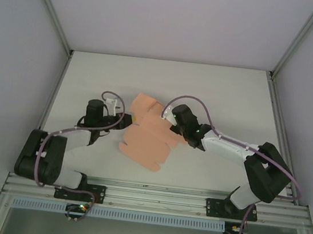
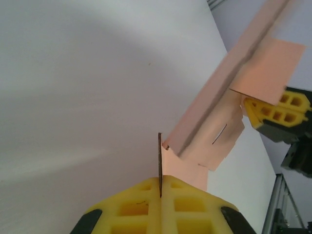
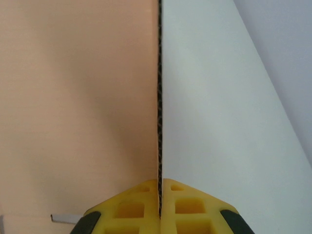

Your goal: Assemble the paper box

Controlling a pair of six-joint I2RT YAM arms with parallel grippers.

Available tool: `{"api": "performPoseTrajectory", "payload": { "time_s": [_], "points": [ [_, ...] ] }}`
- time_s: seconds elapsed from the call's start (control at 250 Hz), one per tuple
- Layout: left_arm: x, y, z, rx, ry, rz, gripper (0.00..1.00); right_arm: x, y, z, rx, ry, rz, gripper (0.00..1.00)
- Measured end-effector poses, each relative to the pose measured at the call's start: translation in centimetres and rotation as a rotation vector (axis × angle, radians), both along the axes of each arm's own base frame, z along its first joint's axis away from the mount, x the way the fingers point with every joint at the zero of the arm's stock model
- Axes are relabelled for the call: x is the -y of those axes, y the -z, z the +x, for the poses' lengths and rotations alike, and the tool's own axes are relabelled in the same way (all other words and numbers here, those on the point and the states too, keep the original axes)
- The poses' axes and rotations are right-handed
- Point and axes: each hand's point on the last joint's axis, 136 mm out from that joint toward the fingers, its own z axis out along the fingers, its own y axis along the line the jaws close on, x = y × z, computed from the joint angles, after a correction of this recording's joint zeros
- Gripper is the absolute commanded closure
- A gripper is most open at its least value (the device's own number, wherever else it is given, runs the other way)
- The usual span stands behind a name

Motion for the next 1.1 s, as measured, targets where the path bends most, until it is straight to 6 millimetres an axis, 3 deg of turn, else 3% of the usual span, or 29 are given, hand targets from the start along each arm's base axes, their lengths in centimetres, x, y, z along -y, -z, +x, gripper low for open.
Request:
{"api": "performPoseTrajectory", "payload": {
  "time_s": [0.212, 0.471, 0.599, 0.739, 0.93, 1.102],
  "points": [
    [0.5, -3.1, -2.9, 0.21, 0.018, 0.073, 1.0, 0.5, -0.4, 0.5, -0.079, 0.039, 0.074, 1.0],
    [-0.2, -3.6, -5.3, 0.318, 0.002, 0.139, 1.0, -0.9, 0.4, -0.7, -0.169, -0.005, 0.144, 1.0],
    [0.5, -2.9, -5.8, 0.336, 0.014, 0.249, 1.0, -0.9, 0.6, -1.1, -0.173, -0.016, 0.133, 1.0],
    [1.7, -2.5, -4.8, 0.339, 0.026, 0.385, 1.0, -0.7, 0.7, -2.0, -0.139, -0.041, 0.086, 1.0],
    [3.7, 0.2, -3.4, 0.31, 0.068, 0.583, 1.0, -1.5, -0.5, -2.3, -0.076, -0.09, 0.055, 1.0],
    [5.4, 2.3, -2.8, 0.297, 0.11, 0.672, 0.93, -1.4, -0.6, -2.2, -0.063, -0.094, 0.034, 1.0]
  ]
}}
